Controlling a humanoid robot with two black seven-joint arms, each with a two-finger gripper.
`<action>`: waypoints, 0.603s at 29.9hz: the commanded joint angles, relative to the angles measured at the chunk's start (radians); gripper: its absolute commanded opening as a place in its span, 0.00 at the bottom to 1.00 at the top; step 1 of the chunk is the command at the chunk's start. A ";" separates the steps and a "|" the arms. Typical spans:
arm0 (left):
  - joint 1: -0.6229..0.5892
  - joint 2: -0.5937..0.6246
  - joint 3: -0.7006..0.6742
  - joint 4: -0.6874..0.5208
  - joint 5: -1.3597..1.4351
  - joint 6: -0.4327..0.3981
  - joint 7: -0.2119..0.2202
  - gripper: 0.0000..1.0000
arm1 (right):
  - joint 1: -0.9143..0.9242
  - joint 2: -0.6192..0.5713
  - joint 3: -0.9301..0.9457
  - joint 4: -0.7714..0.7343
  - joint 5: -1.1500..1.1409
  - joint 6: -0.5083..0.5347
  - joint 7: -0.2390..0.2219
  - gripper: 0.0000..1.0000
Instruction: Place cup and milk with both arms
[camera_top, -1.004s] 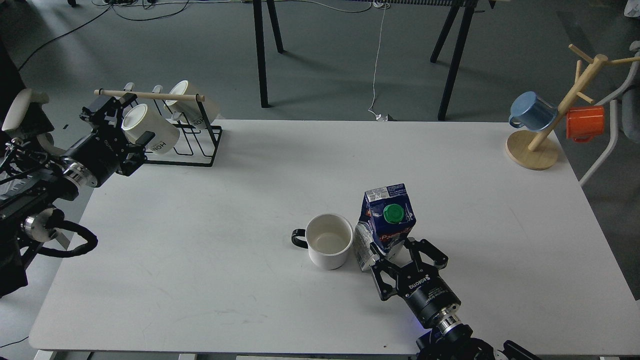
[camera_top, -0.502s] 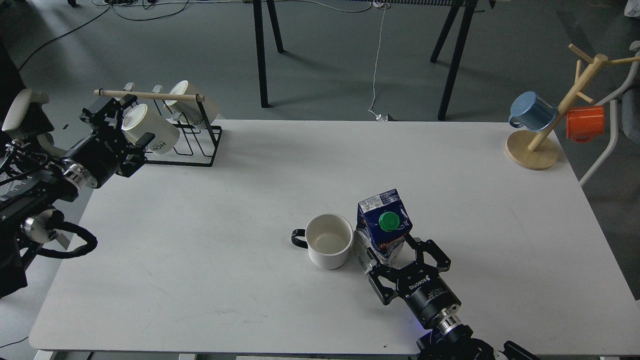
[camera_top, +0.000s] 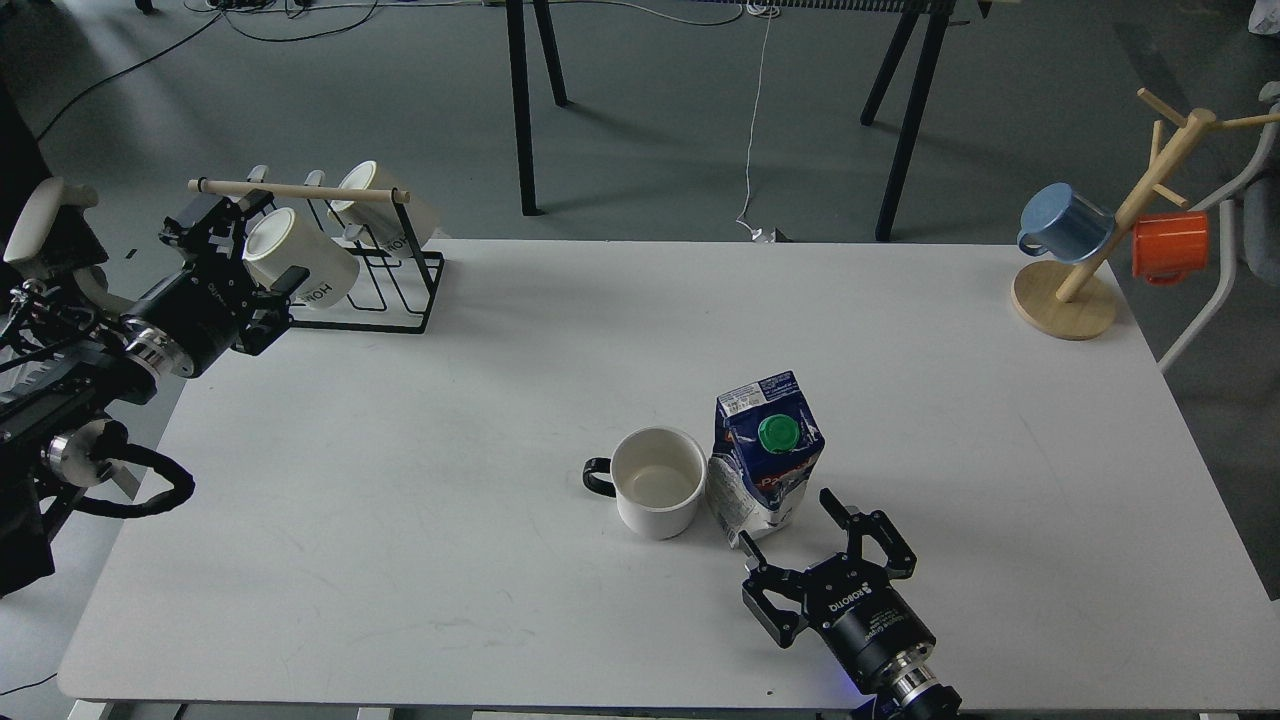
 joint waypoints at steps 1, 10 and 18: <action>0.000 -0.002 0.002 0.011 0.000 0.000 0.000 0.98 | -0.032 -0.024 0.000 0.027 0.000 0.000 -0.001 0.99; 0.002 -0.007 0.000 0.012 0.000 0.000 0.000 0.98 | -0.162 -0.263 0.033 0.297 0.000 0.000 0.005 0.99; 0.008 -0.008 0.002 0.014 0.000 0.000 0.000 0.98 | -0.217 -0.567 0.203 0.449 0.006 0.000 0.008 0.99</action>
